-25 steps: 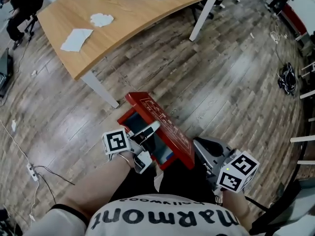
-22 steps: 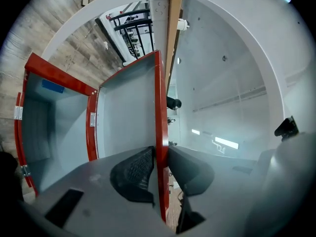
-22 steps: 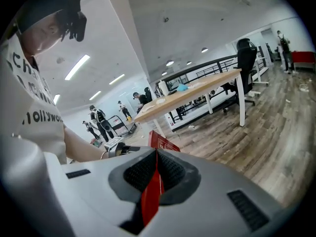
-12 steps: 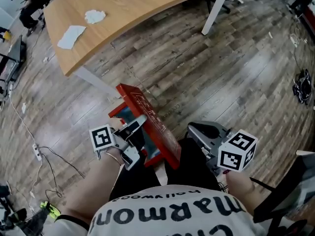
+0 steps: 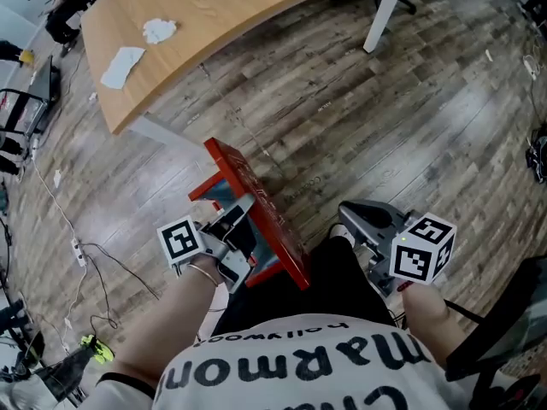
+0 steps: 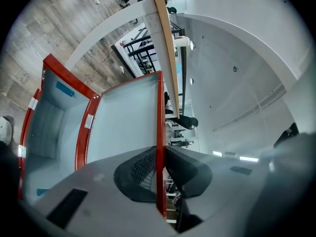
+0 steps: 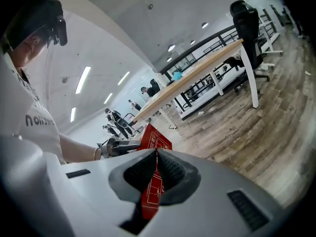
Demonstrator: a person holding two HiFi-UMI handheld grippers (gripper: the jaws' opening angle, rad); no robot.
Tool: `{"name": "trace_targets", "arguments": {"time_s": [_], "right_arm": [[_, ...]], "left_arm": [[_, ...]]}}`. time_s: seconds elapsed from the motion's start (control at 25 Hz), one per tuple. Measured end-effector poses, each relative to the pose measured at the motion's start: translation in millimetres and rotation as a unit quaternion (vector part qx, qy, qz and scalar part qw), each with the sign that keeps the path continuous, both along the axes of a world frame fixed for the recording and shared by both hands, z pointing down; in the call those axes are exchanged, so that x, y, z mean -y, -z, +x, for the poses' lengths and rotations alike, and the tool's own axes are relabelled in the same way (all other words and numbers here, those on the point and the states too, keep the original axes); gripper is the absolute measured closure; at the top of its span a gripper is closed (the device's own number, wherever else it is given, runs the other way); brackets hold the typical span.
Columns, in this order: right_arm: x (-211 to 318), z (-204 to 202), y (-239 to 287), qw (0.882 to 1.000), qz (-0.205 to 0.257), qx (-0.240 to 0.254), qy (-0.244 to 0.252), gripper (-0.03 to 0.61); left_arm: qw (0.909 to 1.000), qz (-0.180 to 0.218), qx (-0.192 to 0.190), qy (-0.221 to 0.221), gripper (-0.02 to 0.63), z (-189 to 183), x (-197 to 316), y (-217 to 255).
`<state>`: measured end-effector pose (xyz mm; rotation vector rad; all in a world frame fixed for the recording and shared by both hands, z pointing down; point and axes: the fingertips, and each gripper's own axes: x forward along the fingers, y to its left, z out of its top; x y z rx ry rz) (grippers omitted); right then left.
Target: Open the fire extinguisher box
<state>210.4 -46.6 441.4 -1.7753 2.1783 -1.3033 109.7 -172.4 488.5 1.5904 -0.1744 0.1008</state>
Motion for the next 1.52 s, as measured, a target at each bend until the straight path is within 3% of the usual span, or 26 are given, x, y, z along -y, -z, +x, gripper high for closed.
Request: {"name": "trace_targets", "arguments": {"time_s": [0.32,0.56,0.64,0.76,1.04,1.52], "right_arm": [[-10,30,-4,1.000,-0.003,-0.004,-0.009,0.566],[-28,47,-11,0.999,-0.011,-0.005,-0.031,0.566],[-33,50,-13,0.999,-0.013,-0.003,-0.037,0.566],[-36,57,-15,0.999,-0.013,-0.003,-0.048,0.566],[-65,80,-26,0.998,-0.031,-0.007,-0.062,0.566],[-82,119,-47,0.998,-0.045,-0.021,-0.038,0.566]], "left_arm": [[0.9993,0.033,0.013,0.007,0.569,37,-5,-1],[0.9960,0.064,0.062,-0.011,0.571,59,-8,-11],[0.9940,0.066,0.086,-0.008,0.572,61,-7,-17],[0.9964,0.060,0.060,0.001,0.572,75,-7,-16],[0.9941,0.070,0.083,-0.001,0.571,99,-11,-33],[0.9841,0.080,0.155,0.030,0.572,129,-17,-60]]}}
